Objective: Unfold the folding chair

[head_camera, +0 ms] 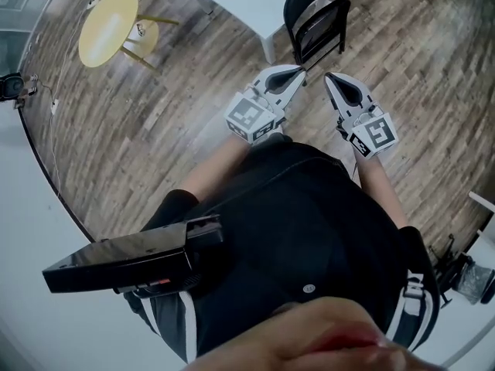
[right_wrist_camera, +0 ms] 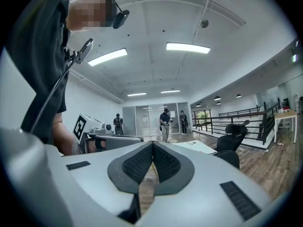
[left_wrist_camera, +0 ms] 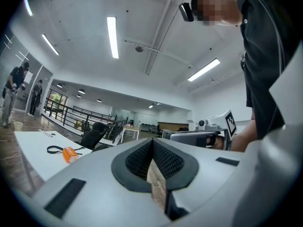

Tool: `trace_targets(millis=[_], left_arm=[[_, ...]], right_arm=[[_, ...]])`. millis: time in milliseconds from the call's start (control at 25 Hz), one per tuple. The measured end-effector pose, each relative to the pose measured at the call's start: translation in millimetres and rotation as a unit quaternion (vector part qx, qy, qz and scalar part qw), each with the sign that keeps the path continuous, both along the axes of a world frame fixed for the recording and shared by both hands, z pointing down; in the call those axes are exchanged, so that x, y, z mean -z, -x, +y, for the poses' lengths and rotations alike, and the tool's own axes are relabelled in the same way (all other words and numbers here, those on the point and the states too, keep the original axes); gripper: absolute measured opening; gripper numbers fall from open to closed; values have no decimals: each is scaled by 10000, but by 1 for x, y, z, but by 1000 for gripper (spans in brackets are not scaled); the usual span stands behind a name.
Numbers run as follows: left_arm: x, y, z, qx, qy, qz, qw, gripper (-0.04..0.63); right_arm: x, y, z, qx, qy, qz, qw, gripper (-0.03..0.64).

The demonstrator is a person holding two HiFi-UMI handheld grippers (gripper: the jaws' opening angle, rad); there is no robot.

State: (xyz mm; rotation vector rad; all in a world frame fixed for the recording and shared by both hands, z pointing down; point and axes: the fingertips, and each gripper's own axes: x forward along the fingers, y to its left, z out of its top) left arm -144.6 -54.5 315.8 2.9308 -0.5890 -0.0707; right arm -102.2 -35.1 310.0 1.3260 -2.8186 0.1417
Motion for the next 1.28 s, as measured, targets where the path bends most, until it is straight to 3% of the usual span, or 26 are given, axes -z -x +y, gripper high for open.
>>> trace_targets(millis=[200, 480, 1040, 1280], left_arm=[[-1, 10, -34, -201, -10, 3, 9998, 5], [-2, -3, -62, -258, 84, 151, 9995, 4], [-16, -62, -147, 287, 193, -78, 9994, 5], [-22, -92, -192, 521, 260, -212, 9981, 5]], right_arm=[[9, 13, -36, -177, -72, 92, 9998, 8], [3, 5, -65, -318, 105, -3, 9994, 8], [-1, -52, -154, 0, -56, -225, 9997, 8], [-18, -84, -194, 172, 101, -321, 9993, 8]])
